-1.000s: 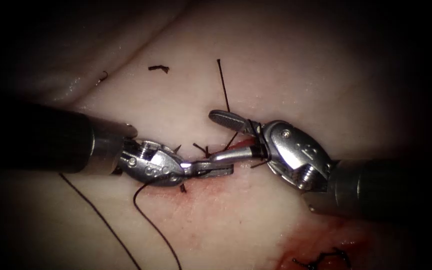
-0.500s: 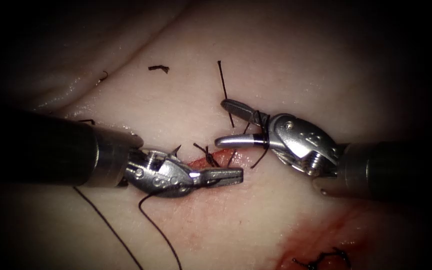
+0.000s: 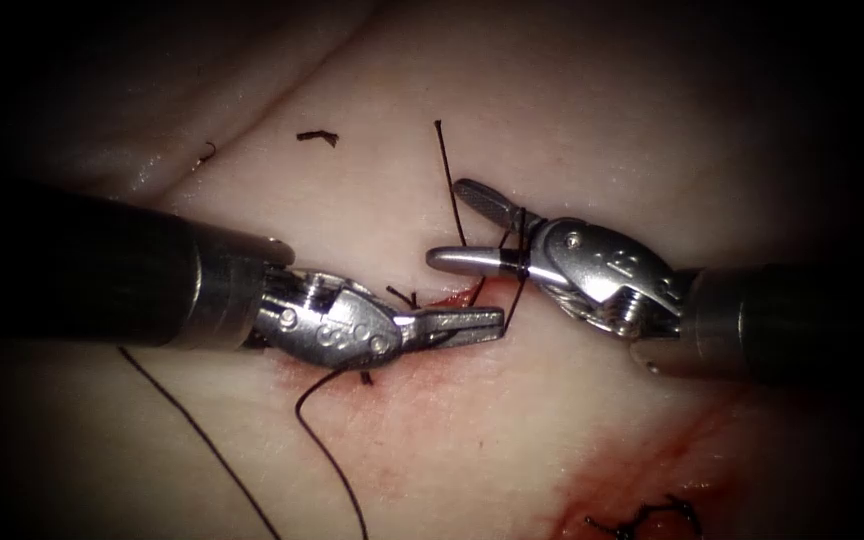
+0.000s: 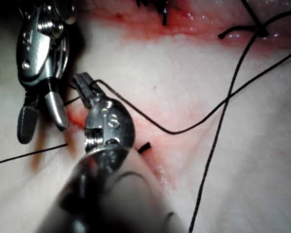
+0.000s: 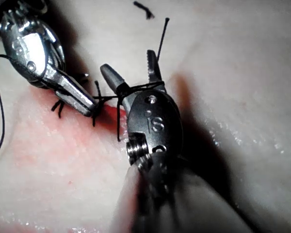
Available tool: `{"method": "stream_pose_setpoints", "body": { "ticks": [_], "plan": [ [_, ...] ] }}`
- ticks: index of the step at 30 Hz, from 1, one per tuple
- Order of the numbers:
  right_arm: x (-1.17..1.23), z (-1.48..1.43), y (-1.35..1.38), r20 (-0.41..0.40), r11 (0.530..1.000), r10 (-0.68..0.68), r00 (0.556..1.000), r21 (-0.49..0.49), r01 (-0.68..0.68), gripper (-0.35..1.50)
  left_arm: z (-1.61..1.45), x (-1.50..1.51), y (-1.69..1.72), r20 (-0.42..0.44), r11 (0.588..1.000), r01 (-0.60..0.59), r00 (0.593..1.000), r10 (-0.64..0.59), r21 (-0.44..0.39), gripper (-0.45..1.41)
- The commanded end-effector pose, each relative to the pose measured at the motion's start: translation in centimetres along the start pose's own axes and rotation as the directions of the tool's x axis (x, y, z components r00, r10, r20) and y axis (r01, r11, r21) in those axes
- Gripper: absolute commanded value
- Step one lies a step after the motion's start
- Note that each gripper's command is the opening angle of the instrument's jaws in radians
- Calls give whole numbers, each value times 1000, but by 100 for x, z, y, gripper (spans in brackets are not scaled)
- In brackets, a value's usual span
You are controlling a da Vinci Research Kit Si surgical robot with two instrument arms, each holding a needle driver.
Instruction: Wound Closure
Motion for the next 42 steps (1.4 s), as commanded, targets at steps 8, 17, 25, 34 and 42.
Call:
{"method": "stream_pose_setpoints", "body": {
  "ticks": [8,17,25,34,42],
  "plan": [
    [-19,11,-10,57,996,-48,997,-78,53,113,14,-25,9,34,1000,17,999,-17,-3,-45],
    [-19,14,2,125,986,-21,992,-161,41,113,10,-22,-19,48,999,41,998,-41,7,-45],
    [-18,31,9,136,984,8,991,-176,16,113,7,-21,-36,57,998,54,997,-55,12,-45],
    [-28,46,-2,120,991,22,992,-130,-6,-35,0,-24,-40,66,998,57,996,-58,17,-45],
    [-33,24,-19,128,987,12,992,-160,9,-35,-4,-24,-27,75,998,62,995,-63,25,-45]
  ]
}}
